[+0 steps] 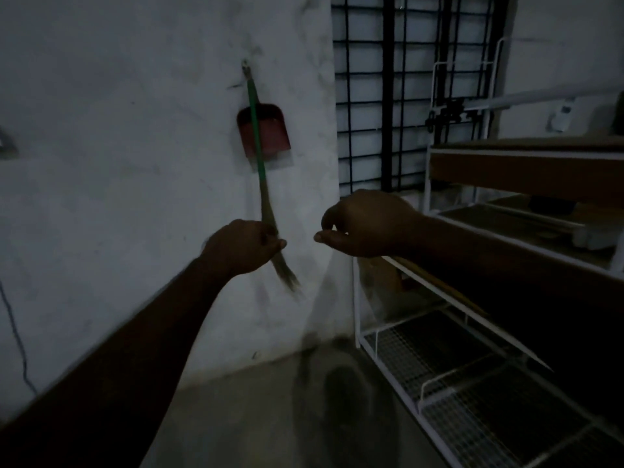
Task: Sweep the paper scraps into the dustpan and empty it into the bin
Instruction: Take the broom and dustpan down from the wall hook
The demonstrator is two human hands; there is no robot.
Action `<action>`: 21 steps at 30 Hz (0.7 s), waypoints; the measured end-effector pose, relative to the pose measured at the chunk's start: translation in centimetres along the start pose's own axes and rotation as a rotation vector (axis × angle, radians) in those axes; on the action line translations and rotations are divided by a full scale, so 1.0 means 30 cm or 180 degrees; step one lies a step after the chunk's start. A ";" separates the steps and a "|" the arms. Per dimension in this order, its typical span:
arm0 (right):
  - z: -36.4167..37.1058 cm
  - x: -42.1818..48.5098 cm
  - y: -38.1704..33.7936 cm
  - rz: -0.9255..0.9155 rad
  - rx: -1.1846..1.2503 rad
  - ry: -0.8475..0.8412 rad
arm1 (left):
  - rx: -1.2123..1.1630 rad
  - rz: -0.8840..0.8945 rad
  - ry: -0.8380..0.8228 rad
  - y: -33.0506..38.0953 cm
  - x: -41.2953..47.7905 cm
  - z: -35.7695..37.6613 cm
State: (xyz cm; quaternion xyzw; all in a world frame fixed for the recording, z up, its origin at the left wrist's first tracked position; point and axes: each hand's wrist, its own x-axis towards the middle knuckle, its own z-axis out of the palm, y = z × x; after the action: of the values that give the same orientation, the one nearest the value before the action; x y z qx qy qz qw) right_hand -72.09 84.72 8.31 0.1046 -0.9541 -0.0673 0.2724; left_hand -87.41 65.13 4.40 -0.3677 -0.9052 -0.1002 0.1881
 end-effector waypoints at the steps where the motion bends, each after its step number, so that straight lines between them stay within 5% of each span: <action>1: 0.037 0.054 0.061 0.0012 0.0033 0.0029 | -0.0070 -0.0002 0.0026 -0.026 0.081 0.022; 13: 0.590 0.816 0.757 -0.0478 -0.0151 -0.0181 | 0.0159 -0.0116 0.0188 -0.346 0.998 0.370; 21: 0.883 1.403 1.052 -0.0805 0.0128 -0.0145 | 0.0271 -0.0534 0.0562 -0.622 1.508 0.395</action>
State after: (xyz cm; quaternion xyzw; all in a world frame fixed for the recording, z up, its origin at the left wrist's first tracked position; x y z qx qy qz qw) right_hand -126.31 107.26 13.12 0.2279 -0.9404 -0.0843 0.2378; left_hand -133.52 84.10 11.55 -0.2721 -0.9161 -0.1089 0.2735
